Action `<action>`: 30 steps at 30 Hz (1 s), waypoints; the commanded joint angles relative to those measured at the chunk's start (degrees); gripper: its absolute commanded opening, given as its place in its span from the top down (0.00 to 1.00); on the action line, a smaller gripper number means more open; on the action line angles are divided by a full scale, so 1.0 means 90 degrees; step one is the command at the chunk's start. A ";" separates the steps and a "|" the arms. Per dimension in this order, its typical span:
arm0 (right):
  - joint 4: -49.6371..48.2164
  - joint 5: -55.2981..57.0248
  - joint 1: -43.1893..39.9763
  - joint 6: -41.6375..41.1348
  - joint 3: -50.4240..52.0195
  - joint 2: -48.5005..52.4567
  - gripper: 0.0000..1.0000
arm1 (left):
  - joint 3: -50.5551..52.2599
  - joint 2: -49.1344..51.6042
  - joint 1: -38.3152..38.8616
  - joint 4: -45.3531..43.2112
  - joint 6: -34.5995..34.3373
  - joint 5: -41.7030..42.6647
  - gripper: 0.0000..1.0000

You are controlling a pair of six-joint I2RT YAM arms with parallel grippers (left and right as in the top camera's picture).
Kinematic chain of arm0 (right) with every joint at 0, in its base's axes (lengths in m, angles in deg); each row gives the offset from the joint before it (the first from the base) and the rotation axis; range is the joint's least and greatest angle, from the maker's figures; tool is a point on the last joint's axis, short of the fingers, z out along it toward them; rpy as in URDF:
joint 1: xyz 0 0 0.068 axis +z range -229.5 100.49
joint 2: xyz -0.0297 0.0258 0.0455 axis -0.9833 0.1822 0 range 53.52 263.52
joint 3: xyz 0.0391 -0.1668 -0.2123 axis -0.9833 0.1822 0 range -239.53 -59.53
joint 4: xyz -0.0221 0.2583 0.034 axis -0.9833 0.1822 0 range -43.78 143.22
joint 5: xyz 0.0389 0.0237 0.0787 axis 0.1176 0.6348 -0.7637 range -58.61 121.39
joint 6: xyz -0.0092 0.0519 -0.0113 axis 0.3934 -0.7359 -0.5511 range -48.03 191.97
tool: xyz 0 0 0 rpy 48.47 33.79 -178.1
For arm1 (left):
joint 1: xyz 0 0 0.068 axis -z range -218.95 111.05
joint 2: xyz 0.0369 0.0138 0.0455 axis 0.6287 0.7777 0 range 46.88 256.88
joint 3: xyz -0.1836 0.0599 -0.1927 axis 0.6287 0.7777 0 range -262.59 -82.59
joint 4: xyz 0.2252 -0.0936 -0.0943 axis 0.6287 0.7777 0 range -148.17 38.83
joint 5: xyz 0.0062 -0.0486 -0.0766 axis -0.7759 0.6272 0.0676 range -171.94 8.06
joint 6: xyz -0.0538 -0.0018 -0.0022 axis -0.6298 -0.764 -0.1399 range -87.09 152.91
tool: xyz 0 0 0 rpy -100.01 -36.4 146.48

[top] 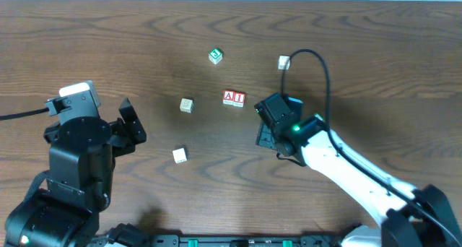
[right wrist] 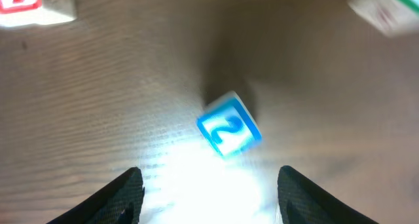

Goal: Spell out Ai2
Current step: 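Lift the blue '2' block with the right gripper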

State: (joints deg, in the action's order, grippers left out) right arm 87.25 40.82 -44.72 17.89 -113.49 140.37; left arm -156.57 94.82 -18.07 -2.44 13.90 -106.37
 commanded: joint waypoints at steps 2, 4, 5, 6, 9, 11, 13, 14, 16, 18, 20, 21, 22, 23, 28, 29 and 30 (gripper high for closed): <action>0.0831 0.0452 -0.0073 -0.3354 -0.0034 -0.0051 0.38 | -0.0049 0.0005 -0.0002 0.0019 0.0090 -0.0114 0.05; 0.0952 0.0413 -0.0095 -0.4413 -0.0005 0.0027 0.46 | -0.0049 0.0005 -0.0002 0.0019 0.0090 -0.0114 0.05; 0.0867 0.0340 -0.0092 -0.4711 0.0007 0.0066 0.48 | -0.0049 0.0005 -0.0002 0.0019 0.0090 -0.0114 0.05; 0.0670 0.0219 -0.0080 -0.4920 0.0027 0.0114 0.49 | -0.0049 0.0005 -0.0002 0.0019 0.0090 -0.0114 0.05; -0.0141 0.0291 -0.0063 -0.4988 0.0046 0.0240 0.41 | -0.0049 0.0005 -0.0002 0.0019 0.0090 -0.0114 0.05; -0.0466 0.0308 -0.0070 -0.5090 0.0046 0.0335 0.42 | -0.0049 0.0005 -0.0002 0.0019 0.0090 -0.0114 0.05; -0.0466 0.0304 -0.0073 -0.5362 0.0046 0.0442 0.41 | -0.0049 0.0005 -0.0002 0.0019 0.0090 -0.0114 0.04; -0.0464 0.0277 -0.0073 -0.5428 0.0046 0.0495 0.41 | -0.0049 0.0005 -0.0002 0.0019 0.0090 -0.0114 0.05; -0.0466 0.0209 -0.0075 -0.5525 0.0046 0.0600 0.42 | -0.0049 0.0005 -0.0002 0.0019 0.0090 -0.0114 0.05; -0.0466 0.0204 -0.0075 -0.5617 0.0046 0.0682 0.42 | -0.0049 0.0005 -0.0002 0.0019 0.0090 -0.0114 0.05; -0.0495 0.0187 -0.0075 -0.5634 0.0046 0.0743 0.42 | -0.0049 0.0005 -0.0002 0.0019 0.0090 -0.0114 0.05; -0.0488 0.0187 -0.0075 -0.5678 0.0046 0.0755 0.42 | -0.0049 0.0005 -0.0002 0.0019 0.0090 -0.0114 0.05; -0.0471 0.0187 -0.0075 -0.5697 0.0046 0.0782 0.42 | -0.0049 0.0005 -0.0002 0.0019 0.0090 -0.0114 0.05; -0.0466 0.0187 -0.0075 -0.5700 0.0049 0.0784 0.42 | -0.0049 0.0005 -0.0002 0.0019 0.0090 -0.0114 0.04; -0.0459 0.0238 -0.0083 -0.5702 0.0051 0.0906 0.44 | -0.0049 0.0005 -0.0002 0.0019 0.0090 -0.0114 0.05; -0.0464 0.0243 -0.0083 -0.5702 0.0051 0.0952 0.45 | -0.0049 0.0005 -0.0002 0.0019 0.0090 -0.0114 0.05; -0.0461 0.0243 -0.0083 -0.5702 0.0051 0.0981 0.46 | -0.0049 0.0005 -0.0002 0.0019 0.0090 -0.0114 0.04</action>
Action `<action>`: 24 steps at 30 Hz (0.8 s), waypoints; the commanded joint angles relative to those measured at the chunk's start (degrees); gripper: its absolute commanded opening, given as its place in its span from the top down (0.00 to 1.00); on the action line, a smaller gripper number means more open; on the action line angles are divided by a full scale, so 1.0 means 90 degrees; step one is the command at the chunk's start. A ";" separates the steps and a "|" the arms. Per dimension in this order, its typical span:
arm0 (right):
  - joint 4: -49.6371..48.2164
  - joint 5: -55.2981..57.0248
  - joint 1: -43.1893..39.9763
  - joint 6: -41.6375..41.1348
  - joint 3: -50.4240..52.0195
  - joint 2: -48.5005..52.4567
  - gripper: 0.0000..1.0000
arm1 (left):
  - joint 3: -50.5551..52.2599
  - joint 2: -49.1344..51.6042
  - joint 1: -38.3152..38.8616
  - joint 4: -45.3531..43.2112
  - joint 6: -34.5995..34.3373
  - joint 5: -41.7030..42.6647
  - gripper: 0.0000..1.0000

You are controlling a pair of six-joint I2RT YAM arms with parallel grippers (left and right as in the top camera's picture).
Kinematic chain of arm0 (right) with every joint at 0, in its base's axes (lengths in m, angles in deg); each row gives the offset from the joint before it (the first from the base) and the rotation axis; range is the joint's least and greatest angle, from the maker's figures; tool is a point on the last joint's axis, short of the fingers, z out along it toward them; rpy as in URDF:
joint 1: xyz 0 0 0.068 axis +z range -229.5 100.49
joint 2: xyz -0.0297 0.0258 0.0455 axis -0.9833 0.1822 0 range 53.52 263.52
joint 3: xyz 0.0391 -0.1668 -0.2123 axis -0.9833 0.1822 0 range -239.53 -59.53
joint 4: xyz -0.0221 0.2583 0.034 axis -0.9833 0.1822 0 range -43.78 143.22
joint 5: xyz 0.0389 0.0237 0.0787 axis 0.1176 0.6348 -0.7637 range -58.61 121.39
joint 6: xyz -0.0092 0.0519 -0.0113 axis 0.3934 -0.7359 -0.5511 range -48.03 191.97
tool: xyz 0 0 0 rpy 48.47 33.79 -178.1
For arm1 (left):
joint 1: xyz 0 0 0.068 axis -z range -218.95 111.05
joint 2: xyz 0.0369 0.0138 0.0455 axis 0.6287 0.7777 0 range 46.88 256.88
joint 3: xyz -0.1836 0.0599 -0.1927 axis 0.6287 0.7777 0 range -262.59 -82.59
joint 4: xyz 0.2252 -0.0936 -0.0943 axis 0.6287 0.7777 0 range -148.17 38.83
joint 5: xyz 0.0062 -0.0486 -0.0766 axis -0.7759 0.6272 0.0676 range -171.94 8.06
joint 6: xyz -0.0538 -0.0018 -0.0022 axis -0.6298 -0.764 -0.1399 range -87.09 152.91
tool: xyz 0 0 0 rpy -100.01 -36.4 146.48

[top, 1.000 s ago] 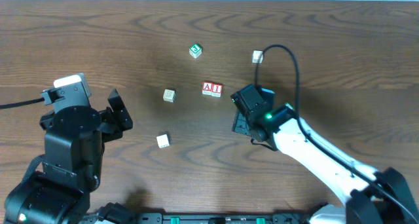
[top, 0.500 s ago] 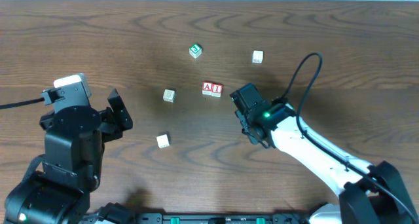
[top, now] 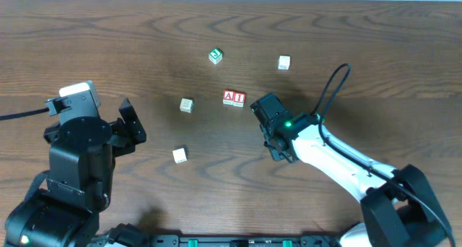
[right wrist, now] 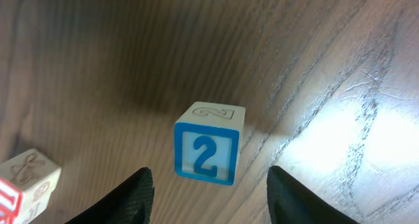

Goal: Spell out Ai2
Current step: 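Lift the blue '2' block with the right gripper, then carry the '2' block to the right of the 'I' block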

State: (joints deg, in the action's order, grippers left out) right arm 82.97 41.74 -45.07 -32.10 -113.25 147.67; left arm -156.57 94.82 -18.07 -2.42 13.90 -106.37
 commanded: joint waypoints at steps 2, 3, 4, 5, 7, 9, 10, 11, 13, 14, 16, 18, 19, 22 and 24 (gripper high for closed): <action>0.0015 0.0138 -0.0058 -0.0141 0.0024 0.0257 0.47 | -0.0049 0.0005 -0.0002 0.0017 0.0090 -0.0114 0.05; 0.0017 0.0148 -0.0075 -0.0119 0.0024 0.0294 0.47 | -0.0049 0.0005 -0.0002 0.0017 0.0090 -0.0114 0.04; 0.0015 0.0168 -0.0083 -0.0114 0.0024 0.0328 0.47 | -0.0049 0.0005 -0.0002 0.0017 0.0090 -0.0114 0.04; 0.0005 0.0192 -0.0087 -0.0117 0.0024 0.0364 0.47 | -0.0049 0.0005 -0.0002 0.0017 0.0090 -0.0114 0.05; 0.0005 0.0255 -0.0112 -0.0087 0.0024 0.0389 0.46 | -0.0049 0.0005 -0.0002 0.0017 0.0090 -0.0114 0.04; -0.0010 0.0299 -0.0141 -0.0046 0.0024 0.0389 0.48 | -0.0046 0.0005 -0.0002 0.0017 0.0090 -0.0114 0.05; -0.0012 0.0321 -0.0148 -0.0046 0.0024 0.0389 0.51 | -0.0046 0.0005 -0.0002 0.0017 0.0090 -0.0114 0.05; -0.0012 0.0338 -0.0160 -0.0019 0.0024 0.0391 0.53 | -0.0049 0.0005 -0.0002 0.0017 0.0090 -0.0114 0.04; -0.0015 0.0357 -0.0192 0.0068 0.0024 0.0389 0.57 | -0.0049 0.0005 -0.0002 0.0017 0.0090 -0.0114 0.05; -0.0015 0.0357 -0.0209 0.0107 0.0024 0.0391 0.59 | -0.0049 0.0005 -0.0002 0.0017 0.0090 -0.0114 0.05; -0.0010 0.0355 -0.0214 0.0119 0.0027 0.0401 0.66 | -0.0049 0.0005 -0.0002 0.0017 0.0090 -0.0114 0.05; -0.0010 0.0355 -0.0211 0.0119 0.0027 0.0403 0.74 | -0.0049 0.0005 -0.0002 0.0017 0.0090 -0.0114 0.05; -0.0007 0.0355 -0.0214 0.0121 0.0027 0.0403 0.76 | -0.0046 0.0005 -0.0002 0.0017 0.0090 -0.0114 0.04; -0.0056 0.0352 -0.0211 0.0231 0.0027 0.0403 0.80 | -0.0049 0.0005 -0.0002 0.0017 0.0090 -0.0114 0.04; -0.0362 0.0355 -0.0211 0.0811 0.0027 0.0403 0.83 | -0.0049 0.0005 -0.0002 0.0017 0.0090 -0.0114 0.05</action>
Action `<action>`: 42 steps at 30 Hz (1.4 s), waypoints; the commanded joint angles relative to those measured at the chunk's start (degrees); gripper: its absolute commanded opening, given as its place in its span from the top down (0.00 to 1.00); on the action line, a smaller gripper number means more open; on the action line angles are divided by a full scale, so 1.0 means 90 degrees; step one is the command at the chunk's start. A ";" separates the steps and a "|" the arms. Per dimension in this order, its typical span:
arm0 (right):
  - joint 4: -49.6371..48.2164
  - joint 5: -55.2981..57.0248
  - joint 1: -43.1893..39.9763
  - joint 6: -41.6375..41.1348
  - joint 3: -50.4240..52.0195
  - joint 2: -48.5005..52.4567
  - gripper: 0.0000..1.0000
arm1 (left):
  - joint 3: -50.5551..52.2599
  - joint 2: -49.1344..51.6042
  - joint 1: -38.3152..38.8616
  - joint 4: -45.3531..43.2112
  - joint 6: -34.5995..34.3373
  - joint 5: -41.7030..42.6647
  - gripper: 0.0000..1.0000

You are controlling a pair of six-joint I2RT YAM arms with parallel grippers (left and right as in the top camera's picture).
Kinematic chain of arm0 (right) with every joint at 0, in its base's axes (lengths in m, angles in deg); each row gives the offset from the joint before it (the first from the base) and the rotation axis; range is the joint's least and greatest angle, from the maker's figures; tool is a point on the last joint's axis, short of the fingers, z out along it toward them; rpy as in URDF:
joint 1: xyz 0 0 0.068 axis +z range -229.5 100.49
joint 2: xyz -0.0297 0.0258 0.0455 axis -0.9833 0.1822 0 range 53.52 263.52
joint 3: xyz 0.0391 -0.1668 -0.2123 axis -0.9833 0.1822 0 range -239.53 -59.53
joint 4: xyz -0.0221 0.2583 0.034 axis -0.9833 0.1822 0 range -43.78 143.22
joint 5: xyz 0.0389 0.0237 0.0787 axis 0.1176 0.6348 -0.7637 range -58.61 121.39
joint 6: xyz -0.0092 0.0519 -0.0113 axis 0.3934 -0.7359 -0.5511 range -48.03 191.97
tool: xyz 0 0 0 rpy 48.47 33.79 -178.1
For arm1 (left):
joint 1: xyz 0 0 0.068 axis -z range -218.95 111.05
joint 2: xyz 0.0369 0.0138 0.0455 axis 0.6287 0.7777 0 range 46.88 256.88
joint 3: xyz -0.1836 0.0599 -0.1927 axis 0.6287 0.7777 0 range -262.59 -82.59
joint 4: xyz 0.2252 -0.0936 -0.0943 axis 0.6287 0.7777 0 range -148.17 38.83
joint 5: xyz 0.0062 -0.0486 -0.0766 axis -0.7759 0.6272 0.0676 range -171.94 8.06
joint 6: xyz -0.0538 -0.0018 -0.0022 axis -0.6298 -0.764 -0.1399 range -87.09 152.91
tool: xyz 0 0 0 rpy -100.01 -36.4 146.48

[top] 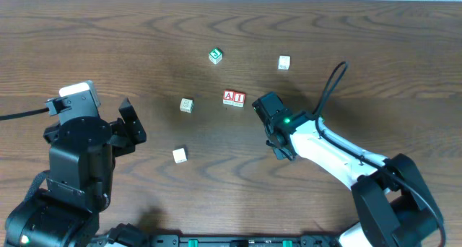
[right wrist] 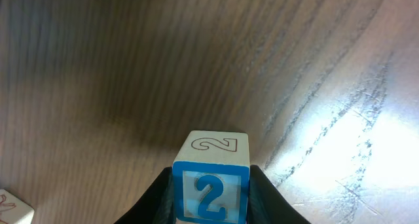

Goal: Spell out Ai2
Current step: 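Carry the '2' block to the right of the 'I' block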

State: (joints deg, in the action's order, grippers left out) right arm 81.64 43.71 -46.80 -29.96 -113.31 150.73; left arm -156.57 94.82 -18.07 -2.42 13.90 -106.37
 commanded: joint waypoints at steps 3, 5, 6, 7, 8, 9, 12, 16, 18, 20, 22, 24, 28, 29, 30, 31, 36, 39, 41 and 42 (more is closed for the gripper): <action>-0.0578 0.0134 -0.0041 0.1426 0.0034 0.0063 0.87 | -0.0049 0.0005 -0.0002 0.0017 0.0090 -0.0114 0.05; -0.0641 0.0129 -0.0083 0.1894 0.0034 0.0063 0.88 | -0.0046 0.0005 -0.0002 0.0017 0.0090 -0.0114 0.04; -0.0636 0.0129 -0.0107 0.2118 0.0034 0.0066 0.88 | -0.0049 0.0005 -0.0002 0.0017 0.0090 -0.0114 0.05; -0.0644 0.0129 -0.0136 0.2387 0.0034 0.0066 0.88 | -0.0049 0.0005 -0.0002 0.0017 0.0090 -0.0114 0.05; -0.0656 0.0134 -0.0158 0.2640 0.0034 0.0066 0.88 | -0.0049 0.0005 -0.0002 0.0017 0.0090 -0.0114 0.05; -0.0665 0.0138 -0.0187 0.2980 0.0027 0.0066 0.88 | -0.0049 0.0005 -0.0002 0.0017 0.0090 -0.0114 0.05; -0.0775 0.0134 -0.0262 0.3917 0.0022 0.0066 0.87 | -0.0049 0.0005 -0.0002 0.0017 0.0090 -0.0114 0.05; -0.0935 0.0121 -0.0372 0.4845 0.0022 0.0066 0.85 | -0.0049 0.0005 -0.0002 0.0017 0.0090 -0.0114 0.05; -0.0971 -0.0012 -0.0488 0.5178 -0.0017 0.0073 0.86 | -0.0049 0.0005 -0.0002 0.0017 0.0090 -0.0114 0.05; -0.0962 -0.0112 -0.0585 0.5547 -0.0141 0.0151 0.86 | -0.0049 0.0005 -0.0002 0.0017 0.0092 -0.0114 0.05; -0.0865 -0.0131 -0.0597 0.5853 -0.0364 0.0311 0.86 | -0.0046 0.0005 -0.0002 0.0017 0.0090 -0.0114 0.05; -0.0673 -0.0131 -0.0597 0.6035 -0.0685 0.0539 0.86 | -0.0049 0.0005 -0.0002 0.0017 0.0090 -0.0114 0.05; -0.0452 -0.0134 -0.0597 0.6254 -0.1251 0.0971 0.87 | -0.0049 0.0005 -0.0002 0.0017 0.0090 -0.0114 0.05; -0.0457 -0.0134 -0.0597 0.6343 -0.1362 0.1052 0.87 | -0.0049 0.0005 -0.0002 0.0017 0.0090 -0.0114 0.05; -0.0461 -0.0136 -0.0595 0.6426 -0.1479 0.1137 0.86 | -0.0049 0.0005 -0.0002 0.0017 0.0090 -0.0114 0.04; -0.0464 -0.0155 -0.0580 0.6535 -0.1586 0.1217 0.86 | -0.0049 0.0005 -0.0002 0.0019 0.0090 -0.0114 0.05; -0.0350 -0.0279 -0.0544 0.6883 -0.2103 0.1603 0.87 | -0.0049 0.0005 -0.0002 0.0017 0.0090 -0.0114 0.05; -0.0189 -0.0279 -0.0544 0.6934 -0.2346 0.1722 0.87 | -0.0049 0.0005 -0.0002 0.0017 0.0090 -0.0114 0.05; -0.0143 -0.0279 -0.0527 0.6941 -0.2443 0.1753 0.86 | -0.0049 0.0005 -0.0002 0.0017 0.0090 -0.0114 0.05; -0.0146 -0.0291 -0.0505 0.6972 -0.2467 0.1753 0.86 | -0.0049 0.0005 -0.0002 0.0017 0.0090 -0.0114 0.04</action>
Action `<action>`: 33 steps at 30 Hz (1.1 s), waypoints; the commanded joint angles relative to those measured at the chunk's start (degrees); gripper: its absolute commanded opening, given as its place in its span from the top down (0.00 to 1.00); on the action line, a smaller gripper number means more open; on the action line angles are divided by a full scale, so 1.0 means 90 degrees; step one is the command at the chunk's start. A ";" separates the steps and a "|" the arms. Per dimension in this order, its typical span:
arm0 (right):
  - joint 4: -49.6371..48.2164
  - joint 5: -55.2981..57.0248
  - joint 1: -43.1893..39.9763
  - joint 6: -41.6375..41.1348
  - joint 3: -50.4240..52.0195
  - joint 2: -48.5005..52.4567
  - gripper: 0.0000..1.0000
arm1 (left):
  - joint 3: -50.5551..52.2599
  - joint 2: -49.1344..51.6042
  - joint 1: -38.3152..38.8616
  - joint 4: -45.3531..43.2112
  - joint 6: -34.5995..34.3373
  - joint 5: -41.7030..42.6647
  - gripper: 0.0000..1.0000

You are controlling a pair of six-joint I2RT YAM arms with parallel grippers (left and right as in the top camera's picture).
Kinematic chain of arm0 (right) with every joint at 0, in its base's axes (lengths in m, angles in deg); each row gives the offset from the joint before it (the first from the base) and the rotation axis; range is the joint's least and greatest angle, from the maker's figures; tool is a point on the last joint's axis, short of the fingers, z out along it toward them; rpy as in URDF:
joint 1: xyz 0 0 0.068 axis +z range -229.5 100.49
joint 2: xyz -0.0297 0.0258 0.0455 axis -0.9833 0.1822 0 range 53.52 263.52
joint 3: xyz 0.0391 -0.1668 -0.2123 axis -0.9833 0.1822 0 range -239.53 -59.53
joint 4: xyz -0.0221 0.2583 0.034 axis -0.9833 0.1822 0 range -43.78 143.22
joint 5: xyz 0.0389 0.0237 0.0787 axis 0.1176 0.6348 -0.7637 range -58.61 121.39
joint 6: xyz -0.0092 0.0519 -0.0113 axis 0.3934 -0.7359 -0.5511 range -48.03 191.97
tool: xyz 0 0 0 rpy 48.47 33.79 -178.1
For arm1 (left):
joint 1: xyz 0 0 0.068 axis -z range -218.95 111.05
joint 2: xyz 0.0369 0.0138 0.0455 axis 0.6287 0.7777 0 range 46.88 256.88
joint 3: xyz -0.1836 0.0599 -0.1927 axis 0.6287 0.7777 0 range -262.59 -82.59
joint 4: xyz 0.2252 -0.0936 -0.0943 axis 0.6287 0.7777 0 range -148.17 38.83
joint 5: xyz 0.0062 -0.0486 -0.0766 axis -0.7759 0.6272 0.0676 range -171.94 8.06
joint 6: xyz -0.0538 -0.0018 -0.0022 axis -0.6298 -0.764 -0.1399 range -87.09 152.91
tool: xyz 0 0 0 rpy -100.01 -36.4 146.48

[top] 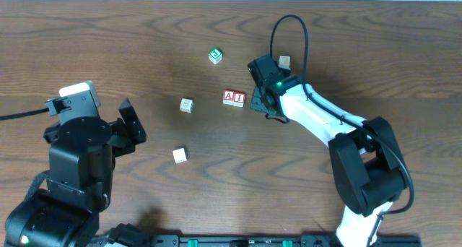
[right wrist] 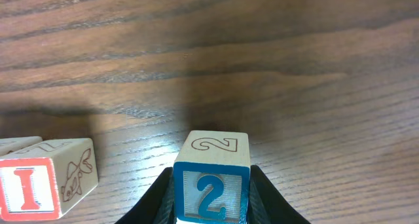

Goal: Spell out Ai2
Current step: 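Carry the '2' block to the right of the 'I' block, then lower the '2' block beside the 'I' block and open the right gripper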

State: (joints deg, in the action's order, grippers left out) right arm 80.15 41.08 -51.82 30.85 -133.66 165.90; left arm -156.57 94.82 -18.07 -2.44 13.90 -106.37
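My right gripper [right wrist: 211, 191] is shut on the blue "2" block [right wrist: 211, 178], its black fingers pressed against both sides. The red "I" block [right wrist: 46, 183] stands just to its left in the right wrist view, a small gap between them. From overhead the red "A" and "I" blocks [top: 234, 97] sit side by side mid-table, and the right gripper [top: 261, 97] is close on their right; the "2" block is hidden under it there. My left gripper [top: 130, 126] hangs over the left side of the table, far from the blocks, fingers spread.
Loose blocks lie around: a green one [top: 215, 55] at the back, a pale one [top: 284, 61] behind the right arm, a tan one [top: 187, 104] left of the pair, a white one [top: 180, 155] nearer the front. The right arm's cable [top: 289, 23] loops above.
My right gripper, still shut on the "2" block, has moved back and left from the table's middle to right beside the "I" block. The left arm has not moved.
At first my right gripper was open above the tilted "2" block right of the A-I pair. Then the block stood upright between the open fingers. Then the fingers were shut on it. Now it sits next to the "I" block.
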 commanded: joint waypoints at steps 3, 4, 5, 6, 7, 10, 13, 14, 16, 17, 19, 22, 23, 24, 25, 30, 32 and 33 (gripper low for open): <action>0.0022 -0.0015 0.0102 0.0248 -0.0260 0.0068 0.85 | -0.0049 0.0005 -0.0002 0.0019 0.0090 -0.0114 0.05; 0.0019 -0.0063 0.0117 0.0245 -0.0272 0.0070 0.85 | -0.0049 0.0005 -0.0002 0.0019 0.0090 -0.0114 0.04; 0.0015 -0.0087 0.0136 0.0245 -0.0272 0.0070 0.85 | -0.0049 0.0005 -0.0002 0.0019 0.0090 -0.0114 0.05; 0.0010 -0.0129 0.0158 0.0240 -0.0272 0.0070 0.85 | -0.0049 0.0005 -0.0002 0.0022 0.0090 -0.0114 0.05; 0.0007 -0.0129 0.0180 0.0221 -0.0272 0.0070 0.85 | -0.0049 0.0005 -0.0002 0.0019 0.0090 -0.0114 0.05; -0.0029 -0.0151 0.0260 0.0197 -0.0272 0.0070 0.85 | -0.0049 0.0005 -0.0002 0.0019 0.0090 -0.0114 0.04; -0.0049 -0.0155 0.0311 0.0199 -0.0272 0.0087 0.84 | -0.0049 0.0005 -0.0002 0.0019 0.0090 -0.0114 0.04; -0.0051 -0.0153 0.0308 0.0199 -0.0272 0.0090 0.84 | -0.0049 0.0005 -0.0002 0.0019 0.0090 -0.0114 0.05; -0.0061 -0.0119 0.0308 0.0199 -0.0272 0.0126 0.85 | -0.0049 0.0005 -0.0002 0.0019 0.0090 -0.0114 0.04; -0.0085 -0.0097 0.0308 0.0202 -0.0272 0.0134 0.85 | -0.0049 0.0005 -0.0002 0.0019 0.0090 -0.0114 0.04; -0.0141 -0.0073 0.0301 0.0204 -0.0272 0.0136 0.85 | -0.0049 0.0005 -0.0002 0.0019 0.0090 -0.0114 0.05; -0.0272 -0.0080 0.0301 0.0221 -0.0272 0.0136 0.83 | -0.0049 0.0005 -0.0002 0.0019 0.0090 -0.0114 0.04; -0.0287 -0.0083 0.0301 0.0223 -0.0270 0.0136 0.83 | -0.0049 0.0005 -0.0002 0.0019 0.0090 -0.0114 0.05; -0.0294 -0.0080 0.0299 0.0223 -0.0270 0.0136 0.82 | -0.0049 0.0005 -0.0002 0.0019 0.0092 -0.0114 0.05; -0.0294 -0.0083 0.0299 0.0221 -0.0272 0.0136 0.82 | -0.0049 0.0005 -0.0002 0.0019 0.0090 -0.0114 0.05; -0.0294 -0.0136 0.0289 0.0216 -0.0270 0.0192 0.82 | -0.0049 0.0005 -0.0002 0.0019 0.0090 -0.0114 0.04; -0.0289 -0.0202 0.0289 0.0216 -0.0272 0.0243 0.80 | -0.0049 0.0005 -0.0002 0.0019 0.0090 -0.0114 0.05; -0.0289 -0.0202 0.0291 0.0216 -0.0270 0.0270 0.80 | -0.0049 0.0005 -0.0002 0.0022 0.0090 -0.0114 0.05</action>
State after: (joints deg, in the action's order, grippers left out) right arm 77.68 39.68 -49.38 31.98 -134.91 166.86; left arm -156.57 94.82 -18.07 -2.44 13.90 -106.37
